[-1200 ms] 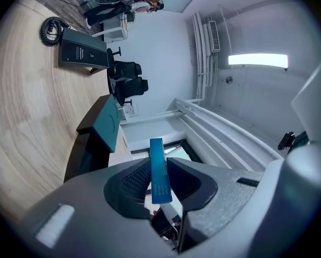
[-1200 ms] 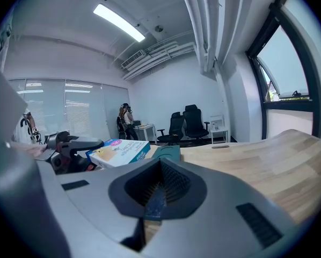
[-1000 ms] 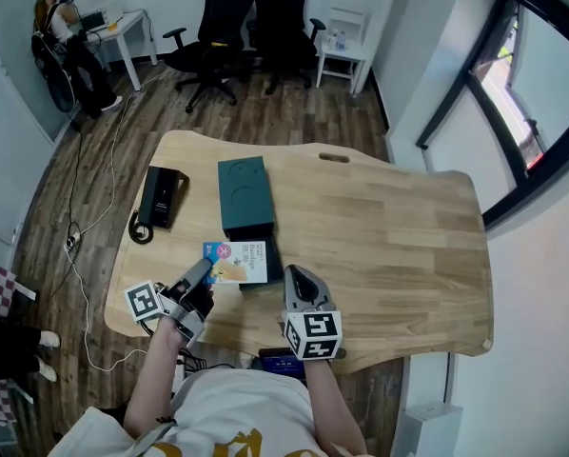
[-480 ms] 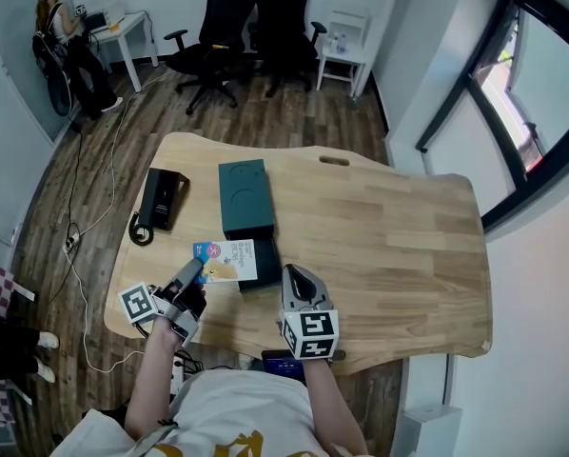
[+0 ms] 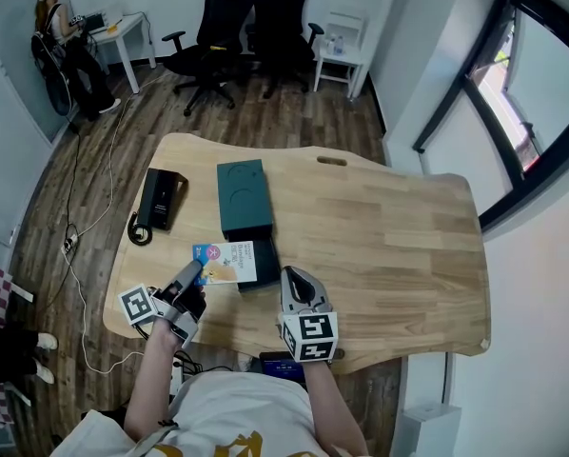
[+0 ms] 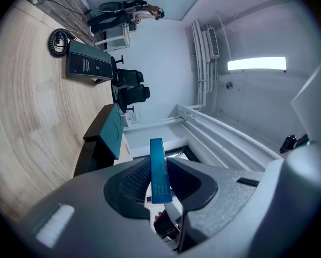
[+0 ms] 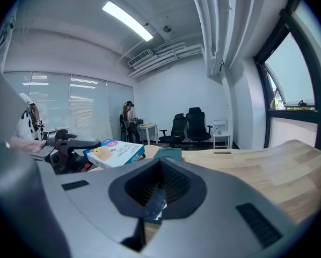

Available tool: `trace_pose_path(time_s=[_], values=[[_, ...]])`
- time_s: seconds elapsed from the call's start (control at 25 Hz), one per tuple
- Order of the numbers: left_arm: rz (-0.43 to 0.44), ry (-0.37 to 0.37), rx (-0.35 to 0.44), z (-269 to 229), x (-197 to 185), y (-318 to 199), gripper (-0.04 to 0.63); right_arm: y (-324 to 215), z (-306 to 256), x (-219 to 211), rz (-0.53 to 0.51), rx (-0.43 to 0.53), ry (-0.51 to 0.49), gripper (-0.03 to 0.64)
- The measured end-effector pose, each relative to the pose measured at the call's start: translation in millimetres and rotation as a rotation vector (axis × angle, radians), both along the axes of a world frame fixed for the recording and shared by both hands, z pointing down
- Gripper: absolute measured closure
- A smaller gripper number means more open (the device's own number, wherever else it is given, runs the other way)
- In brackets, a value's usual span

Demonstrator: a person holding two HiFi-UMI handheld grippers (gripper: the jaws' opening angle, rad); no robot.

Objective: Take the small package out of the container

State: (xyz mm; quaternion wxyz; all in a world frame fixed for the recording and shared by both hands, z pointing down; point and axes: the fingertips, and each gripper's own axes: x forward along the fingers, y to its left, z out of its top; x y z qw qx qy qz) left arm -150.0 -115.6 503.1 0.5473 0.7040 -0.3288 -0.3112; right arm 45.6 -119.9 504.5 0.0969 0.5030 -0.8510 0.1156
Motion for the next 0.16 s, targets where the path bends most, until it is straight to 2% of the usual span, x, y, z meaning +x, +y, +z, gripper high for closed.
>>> trace_pose_path(time_s=[0.16], values=[[0.004, -0.007, -0.004, 0.8, -0.9, -0.8, 0.5, -1.3, 1.1, -1.6, -0.008, -0.004, 0.004, 0.614]])
